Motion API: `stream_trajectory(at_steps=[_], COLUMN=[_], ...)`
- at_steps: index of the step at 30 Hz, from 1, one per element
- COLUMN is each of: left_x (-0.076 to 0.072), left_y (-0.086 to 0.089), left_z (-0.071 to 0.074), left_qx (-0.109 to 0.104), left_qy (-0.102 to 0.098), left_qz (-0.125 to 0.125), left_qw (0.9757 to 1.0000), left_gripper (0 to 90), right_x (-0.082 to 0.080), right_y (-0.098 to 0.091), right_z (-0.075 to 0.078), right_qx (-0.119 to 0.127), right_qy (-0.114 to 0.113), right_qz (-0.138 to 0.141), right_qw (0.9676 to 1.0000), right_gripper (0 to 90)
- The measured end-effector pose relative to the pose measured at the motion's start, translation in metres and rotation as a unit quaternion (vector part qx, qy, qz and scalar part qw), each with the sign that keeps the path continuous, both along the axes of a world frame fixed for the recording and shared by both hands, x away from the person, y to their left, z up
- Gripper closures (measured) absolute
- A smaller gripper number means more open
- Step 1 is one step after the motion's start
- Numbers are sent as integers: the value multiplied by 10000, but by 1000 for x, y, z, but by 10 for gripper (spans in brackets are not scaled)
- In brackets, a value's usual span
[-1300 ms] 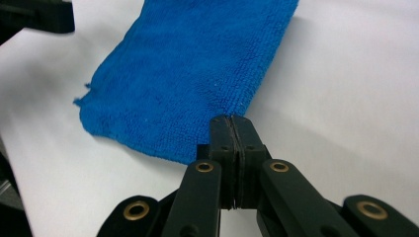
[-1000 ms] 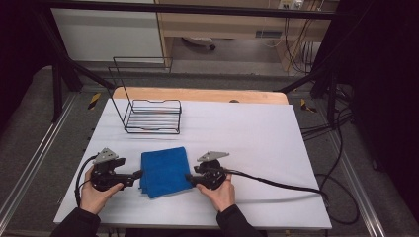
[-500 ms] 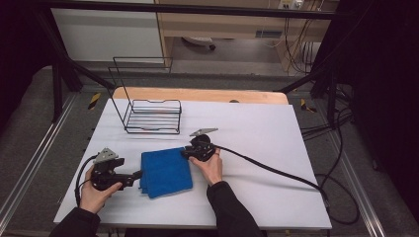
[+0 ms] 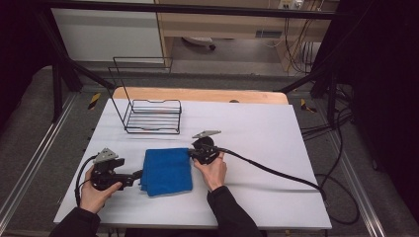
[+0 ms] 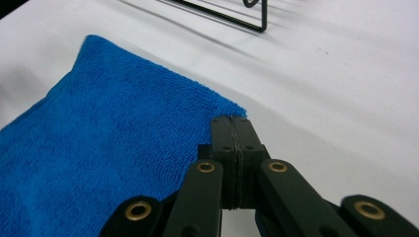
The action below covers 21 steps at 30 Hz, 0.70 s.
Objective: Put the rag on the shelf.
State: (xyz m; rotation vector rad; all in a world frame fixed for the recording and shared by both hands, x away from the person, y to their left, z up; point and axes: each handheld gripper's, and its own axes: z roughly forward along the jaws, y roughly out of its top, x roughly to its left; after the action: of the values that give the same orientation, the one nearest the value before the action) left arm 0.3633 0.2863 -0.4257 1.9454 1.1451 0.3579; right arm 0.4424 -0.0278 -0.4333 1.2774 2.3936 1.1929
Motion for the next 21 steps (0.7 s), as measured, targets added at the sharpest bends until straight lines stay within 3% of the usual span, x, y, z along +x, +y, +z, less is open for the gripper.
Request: stream_trajectory(at_steps=[6, 7, 9, 11, 17, 19, 20, 21], left_x=[0, 0, 0, 1, 9, 14, 17, 20], left_y=[0, 0, 1, 1, 2, 1, 0, -1], left_z=[0, 0, 0, 0, 5, 8, 8, 9], left_qx=[12, -3, -11, -43, -151, -160, -160, -148], left_qy=[3, -1, -22, -11, -69, -69, -72, -70], left_qz=[-8, -3, -8, 18, 108, 190, 208, 224], left_qw=[10000, 10000, 10000, 10000, 9998, 9997, 9996, 9996], left_gripper=[89, 90, 93, 99, 153, 189, 215, 215], right_x=[6, 9, 10, 8, -5, -9, -14, -14], right_y=[0, 1, 0, -5, -26, -37, -47, -47], right_z=[-6, -10, -15, -14, 1, 7, 14, 14], right_qx=[-41, -25, 130, 293, 338, 334, 365, 365], right_qy=[-65, -114, -54, -145, -420, -535, -591, -591], right_qz=[-68, -53, -13, 66, 397, 505, 546, 546], right_qw=[9999, 9999, 9999, 9994, 9978, 9967, 9961, 9961], right_gripper=[869, 792, 759, 665, 375, 305, 229, 229])
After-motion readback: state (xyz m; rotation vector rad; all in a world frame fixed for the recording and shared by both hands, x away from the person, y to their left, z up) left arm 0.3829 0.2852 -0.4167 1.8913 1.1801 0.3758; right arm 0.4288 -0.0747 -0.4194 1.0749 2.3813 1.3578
